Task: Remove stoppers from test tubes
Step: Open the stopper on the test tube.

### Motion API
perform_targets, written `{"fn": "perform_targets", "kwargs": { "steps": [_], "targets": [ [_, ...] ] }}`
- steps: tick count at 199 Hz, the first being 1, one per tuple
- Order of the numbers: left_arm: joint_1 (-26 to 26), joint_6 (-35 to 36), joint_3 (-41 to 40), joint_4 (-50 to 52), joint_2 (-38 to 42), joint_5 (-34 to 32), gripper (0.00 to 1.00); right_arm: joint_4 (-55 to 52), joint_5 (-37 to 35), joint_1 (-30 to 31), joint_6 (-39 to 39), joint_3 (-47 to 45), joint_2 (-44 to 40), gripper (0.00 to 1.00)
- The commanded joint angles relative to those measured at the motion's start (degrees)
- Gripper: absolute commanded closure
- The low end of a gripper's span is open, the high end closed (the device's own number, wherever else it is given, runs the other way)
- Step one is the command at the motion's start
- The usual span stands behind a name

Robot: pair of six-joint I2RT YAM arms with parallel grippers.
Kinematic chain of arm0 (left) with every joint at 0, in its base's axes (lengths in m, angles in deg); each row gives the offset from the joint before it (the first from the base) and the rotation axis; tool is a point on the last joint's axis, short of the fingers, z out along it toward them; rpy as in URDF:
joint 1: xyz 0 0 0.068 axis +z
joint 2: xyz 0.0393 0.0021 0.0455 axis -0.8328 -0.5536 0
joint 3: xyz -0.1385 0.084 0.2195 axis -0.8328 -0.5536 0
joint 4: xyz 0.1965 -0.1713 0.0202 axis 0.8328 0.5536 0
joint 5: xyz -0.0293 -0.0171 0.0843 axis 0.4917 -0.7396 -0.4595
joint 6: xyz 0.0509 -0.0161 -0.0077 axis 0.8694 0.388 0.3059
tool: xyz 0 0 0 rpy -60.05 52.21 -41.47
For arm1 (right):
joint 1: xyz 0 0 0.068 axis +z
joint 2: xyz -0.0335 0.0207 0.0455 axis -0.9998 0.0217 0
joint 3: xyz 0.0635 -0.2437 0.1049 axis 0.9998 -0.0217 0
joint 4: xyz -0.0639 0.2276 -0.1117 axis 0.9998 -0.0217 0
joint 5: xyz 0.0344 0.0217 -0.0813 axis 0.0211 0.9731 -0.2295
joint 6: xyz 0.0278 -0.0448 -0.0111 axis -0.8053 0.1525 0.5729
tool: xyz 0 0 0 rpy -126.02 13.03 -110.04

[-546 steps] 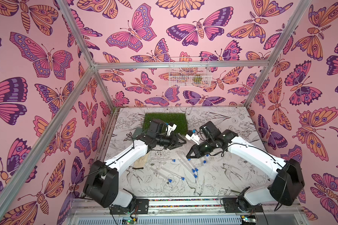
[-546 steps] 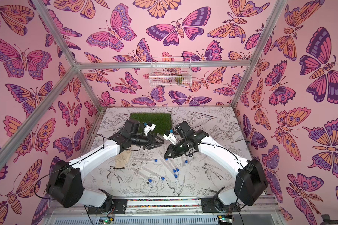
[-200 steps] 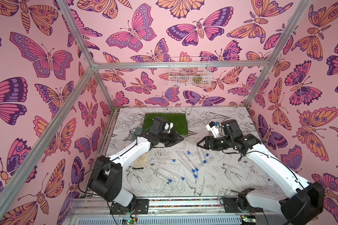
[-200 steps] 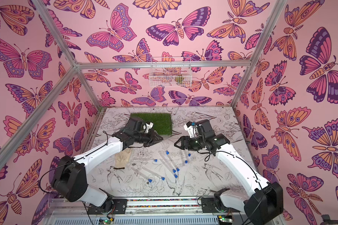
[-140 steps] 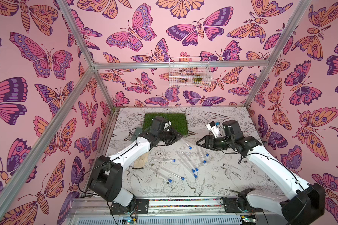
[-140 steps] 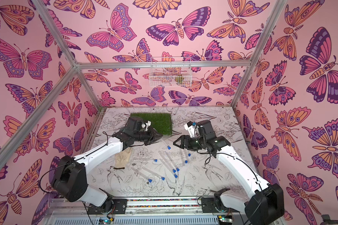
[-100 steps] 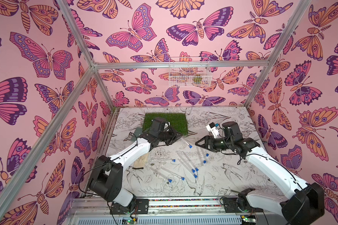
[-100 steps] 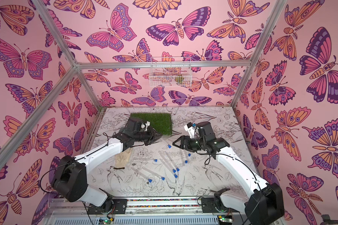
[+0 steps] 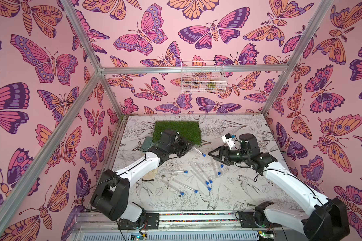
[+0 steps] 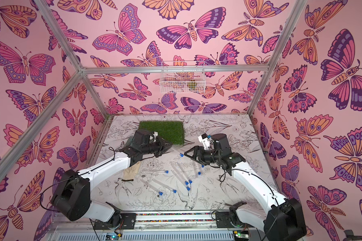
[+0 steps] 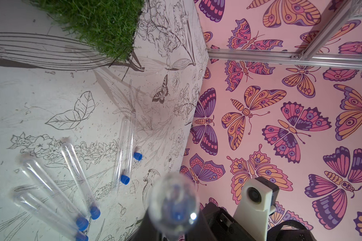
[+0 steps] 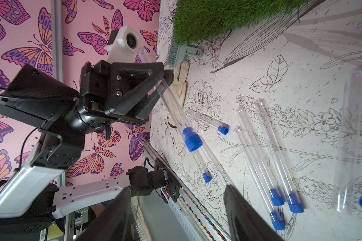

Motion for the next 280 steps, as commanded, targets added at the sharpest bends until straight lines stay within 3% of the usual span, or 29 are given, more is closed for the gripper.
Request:
{"fn": "perform_targets", "kwargs": {
  "steps": [1,161,221,280],
  "targets": [
    [-0.41,-3.22,-2.11,-4.64,1.37,-2.25,0.92,4.38,1.29,-0.35,-3.14,-0.86,-0.75,0.27],
    [-3.81,-8.75,-5.92,-15.68,2.43,-11.85,0.93,12.18,2.72,-0.13,-9.23,-2.93,1.44,0.28],
    [-3.92,-9.18,-6.51,-16.82,2.51,-12.31,0.93,14.6,3.61,0.34,-9.82,-2.13,4.64,0.34],
    [-3.97,-11.4,-8.61,-18.55,3.58,-12.37,0.93,24.65,3.79,0.34,-12.18,-3.16,7.26,0.42]
  ]
}}
